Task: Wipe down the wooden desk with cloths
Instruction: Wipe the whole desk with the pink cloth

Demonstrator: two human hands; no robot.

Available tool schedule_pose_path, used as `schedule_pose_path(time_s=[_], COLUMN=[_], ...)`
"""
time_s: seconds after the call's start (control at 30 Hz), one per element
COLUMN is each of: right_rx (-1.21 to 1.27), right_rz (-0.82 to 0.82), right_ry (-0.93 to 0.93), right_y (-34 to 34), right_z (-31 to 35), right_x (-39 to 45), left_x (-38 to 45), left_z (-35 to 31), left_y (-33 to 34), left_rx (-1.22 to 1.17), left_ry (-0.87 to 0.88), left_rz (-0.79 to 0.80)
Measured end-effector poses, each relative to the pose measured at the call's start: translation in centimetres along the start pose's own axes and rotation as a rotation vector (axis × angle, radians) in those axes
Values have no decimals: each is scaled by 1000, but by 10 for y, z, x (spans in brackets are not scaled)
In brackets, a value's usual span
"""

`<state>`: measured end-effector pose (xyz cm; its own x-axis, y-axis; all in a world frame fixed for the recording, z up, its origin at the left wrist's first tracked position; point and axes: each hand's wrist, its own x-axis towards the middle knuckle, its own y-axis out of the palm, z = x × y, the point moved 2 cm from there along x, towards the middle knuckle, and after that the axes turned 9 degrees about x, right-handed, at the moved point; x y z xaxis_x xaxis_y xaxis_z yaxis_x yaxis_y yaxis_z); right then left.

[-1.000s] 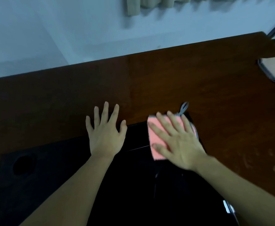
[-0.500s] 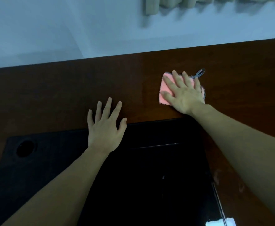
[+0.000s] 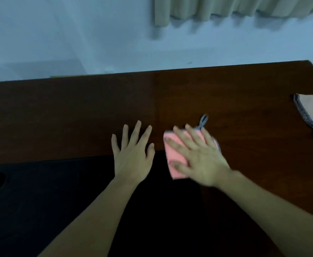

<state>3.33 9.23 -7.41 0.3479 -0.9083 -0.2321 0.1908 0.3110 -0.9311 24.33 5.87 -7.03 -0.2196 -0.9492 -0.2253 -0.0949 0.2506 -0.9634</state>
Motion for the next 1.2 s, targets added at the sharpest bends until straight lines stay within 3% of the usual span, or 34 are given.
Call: schedule_pose_path(time_s=[0.17,0.3,0.53,0.67,0.8,0.97,1.07,1.2], right_rx=[0,-1,-21,-65,-12,10,-4,11], right_rz=[-30,-36,72,112,-15,-43,-41,6], right_ry=[156,180,-147,-219,-10,202,216,67], right_y=[-31,-31,11,5,-17,-34,-26,2], right_z=[-45,-37,-1,-15,-46,-61,-43,-1], right_x=[80,85,-39,-34,23,72,53,-22], left_x=[0,-1,-1,-1,-3,-4,-3,-2], left_z=[-1,-4,-3,-3,-2,-2,-2,-2], left_y=[0,-2,1,1,1,4,4,4], left_rx=[19,20,24,17,6,4,6,26], left_ry=[-32,-43,-61,-54,-52,-35,-34,-46], left_rz=[2,-18,-27,-29,-67,-88,-88,-70])
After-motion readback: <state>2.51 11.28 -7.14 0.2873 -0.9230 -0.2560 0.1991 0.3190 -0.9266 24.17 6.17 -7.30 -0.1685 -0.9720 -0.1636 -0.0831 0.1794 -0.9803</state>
